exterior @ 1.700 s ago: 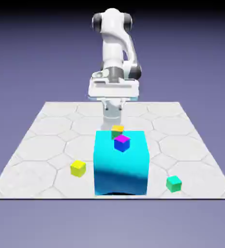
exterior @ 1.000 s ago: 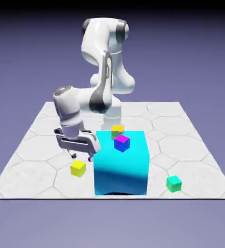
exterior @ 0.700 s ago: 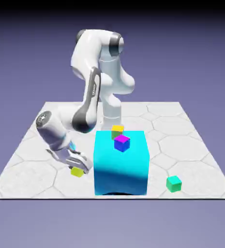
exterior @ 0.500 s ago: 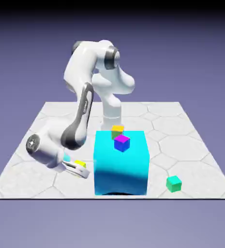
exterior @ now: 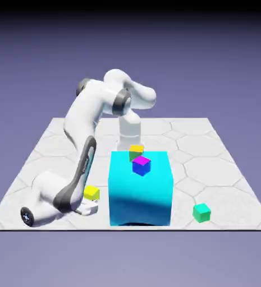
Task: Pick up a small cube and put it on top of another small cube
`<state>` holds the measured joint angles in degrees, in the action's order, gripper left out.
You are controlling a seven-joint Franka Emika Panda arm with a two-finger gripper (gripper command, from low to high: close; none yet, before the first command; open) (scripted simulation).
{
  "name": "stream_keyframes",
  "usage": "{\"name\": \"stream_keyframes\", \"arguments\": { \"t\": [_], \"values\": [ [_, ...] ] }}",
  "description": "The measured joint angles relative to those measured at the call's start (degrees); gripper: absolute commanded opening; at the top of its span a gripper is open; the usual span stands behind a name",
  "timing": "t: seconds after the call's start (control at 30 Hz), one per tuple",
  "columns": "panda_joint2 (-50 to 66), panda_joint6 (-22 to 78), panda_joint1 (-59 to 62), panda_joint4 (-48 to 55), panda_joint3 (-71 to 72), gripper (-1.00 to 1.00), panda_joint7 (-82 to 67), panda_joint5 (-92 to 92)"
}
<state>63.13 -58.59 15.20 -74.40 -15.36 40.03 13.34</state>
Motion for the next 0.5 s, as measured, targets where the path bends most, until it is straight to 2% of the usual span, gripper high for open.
{"name": "stream_keyframes", "arguments": {
  "t": [0.07, 0.27, 0.3, 0.37, 0.5],
  "values": [
    [0.72, 2.1, -0.3, 1.13, -0.37, 0.0, -0.68, -1.16],
    [-2.78, -6.5, -2.4, -11.31, -0.44, 0.0, -1.59, -0.96],
    [-3.25, -7.65, -2.69, -12.97, -0.45, -1.0, -1.72, -0.93],
    [-3.25, -7.65, -2.69, -12.97, -0.45, -1.0, -1.7, -0.89],
    [-0.91, -1.91, -1.28, -4.68, -0.41, -1.0, -1.07, -0.99]
  ]
}}
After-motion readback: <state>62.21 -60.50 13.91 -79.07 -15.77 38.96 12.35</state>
